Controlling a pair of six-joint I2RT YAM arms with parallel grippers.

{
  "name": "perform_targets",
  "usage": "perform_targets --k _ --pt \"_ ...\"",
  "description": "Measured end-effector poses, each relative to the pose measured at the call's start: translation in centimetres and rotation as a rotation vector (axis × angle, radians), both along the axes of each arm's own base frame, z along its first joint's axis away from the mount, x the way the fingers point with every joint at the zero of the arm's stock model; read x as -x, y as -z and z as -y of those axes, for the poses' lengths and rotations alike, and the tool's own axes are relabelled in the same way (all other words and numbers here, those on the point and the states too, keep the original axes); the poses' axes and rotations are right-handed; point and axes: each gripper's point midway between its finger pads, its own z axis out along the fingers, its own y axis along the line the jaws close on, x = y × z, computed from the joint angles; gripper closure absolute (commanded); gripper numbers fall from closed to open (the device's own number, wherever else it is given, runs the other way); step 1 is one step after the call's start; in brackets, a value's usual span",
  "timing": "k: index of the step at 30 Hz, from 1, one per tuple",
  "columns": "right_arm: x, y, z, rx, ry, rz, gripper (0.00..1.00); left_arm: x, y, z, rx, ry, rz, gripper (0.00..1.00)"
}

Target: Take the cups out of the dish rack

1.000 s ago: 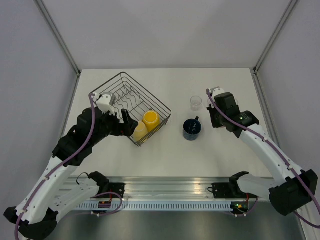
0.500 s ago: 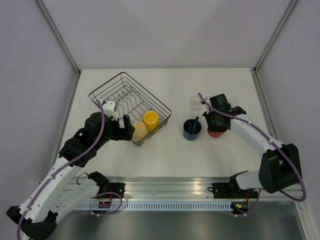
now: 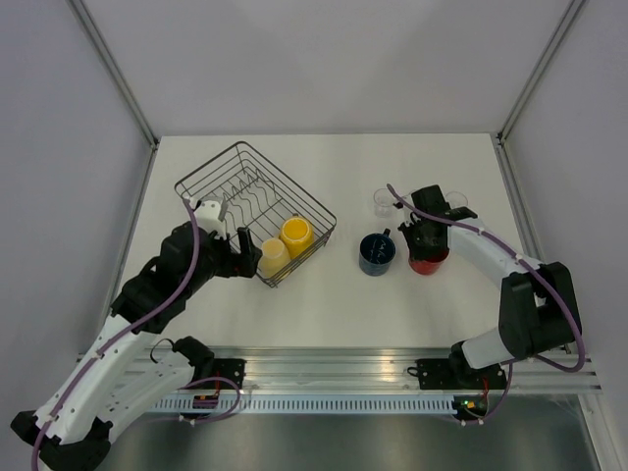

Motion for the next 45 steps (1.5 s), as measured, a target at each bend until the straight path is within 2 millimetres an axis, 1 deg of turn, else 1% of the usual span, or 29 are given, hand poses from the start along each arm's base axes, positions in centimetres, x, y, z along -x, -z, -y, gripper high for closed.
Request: perform_targets --k 3,9,12,15,16,20,22,24,25,27,29,30,32,33,35,36,39,42,45 --pt "0.3 0.3 0.1 0.007 -0.011 -0.008 0.94 0.0 -0.1 -0.1 0.002 -0.002 0.006 0.00" --pt "0.4 0.6 0.2 0.013 -0.030 -0.017 0.95 0.1 -0.2 -0.1 0.004 -0.003 0.010 0.00" --pt "0.3 0.7 0.2 0.016 -0.037 -0.018 0.92 0.1 -0.2 -0.2 0.005 -0.003 0.011 0.00" --pt "0.3 0.7 0.2 0.019 -0.036 -0.018 0.86 0.2 -0.3 -0.2 0.007 -0.003 0.015 0.00" --pt "0.3 0.8 0.2 0.019 -0.035 -0.018 0.80 0.2 -0.3 -0.2 0.007 -0.003 0.015 0.00" --pt "0.3 0.8 0.3 0.024 -0.034 -0.020 0.72 0.2 -0.3 -0.2 0.009 -0.003 0.018 0.00" --pt "0.3 0.7 0.3 0.024 -0.032 -0.019 0.66 0.2 -0.4 -0.2 0.009 -0.004 0.018 0.00" --pt "0.3 0.5 0.3 0.022 -0.029 -0.010 0.65 0.2 -0.3 -0.2 0.008 -0.004 0.017 0.00" --pt "0.3 0.1 0.3 0.020 -0.027 0.001 0.61 0.2 -0.3 -0.2 0.007 -0.005 0.016 0.00" --pt "0.1 -1.0 0.3 0.008 -0.020 0.037 0.59 0.1 -0.1 -0.2 0.003 -0.007 0.011 0.00" --pt "0.0 -2.8 0.2 -0.011 -0.012 0.095 0.51 -0.1 0.1 -0.1 -0.004 -0.008 0.001 0.00" --pt "-0.1 -3.7 0.2 -0.021 -0.010 0.125 0.42 -0.2 0.2 -0.1 -0.008 -0.009 -0.006 0.00" --pt "-0.4 -6.3 0.1 -0.049 0.006 0.211 0.32 -0.5 0.3 0.1 -0.007 -0.021 -0.024 0.00" --pt "-0.6 -7.8 0.1 -0.062 0.015 0.259 0.22 -0.7 0.1 0.2 -0.002 -0.030 -0.031 0.00" --pt "-0.8 -10.7 0.1 -0.098 0.040 0.364 0.12 -1.3 -0.1 0.5 0.007 -0.051 -0.046 0.00" --pt "-0.8 -12.2 0.2 -0.116 0.052 0.416 0.02 -1.6 -0.1 0.6 0.010 -0.062 -0.056 0.00" --pt "-0.7 -16.0 0.3 -0.179 0.105 0.556 0.02 -2.6 0.5 1.2 0.007 -0.090 -0.100 0.00" --pt "-0.6 -18.7 0.4 -0.253 0.180 0.646 0.02 -3.7 1.6 1.6 -0.021 -0.114 -0.145 0.00" --pt "-0.5 -21.3 -0.2 -0.379 0.253 0.721 0.02 -4.6 2.5 2.2 -0.051 -0.117 -0.186 0.00"
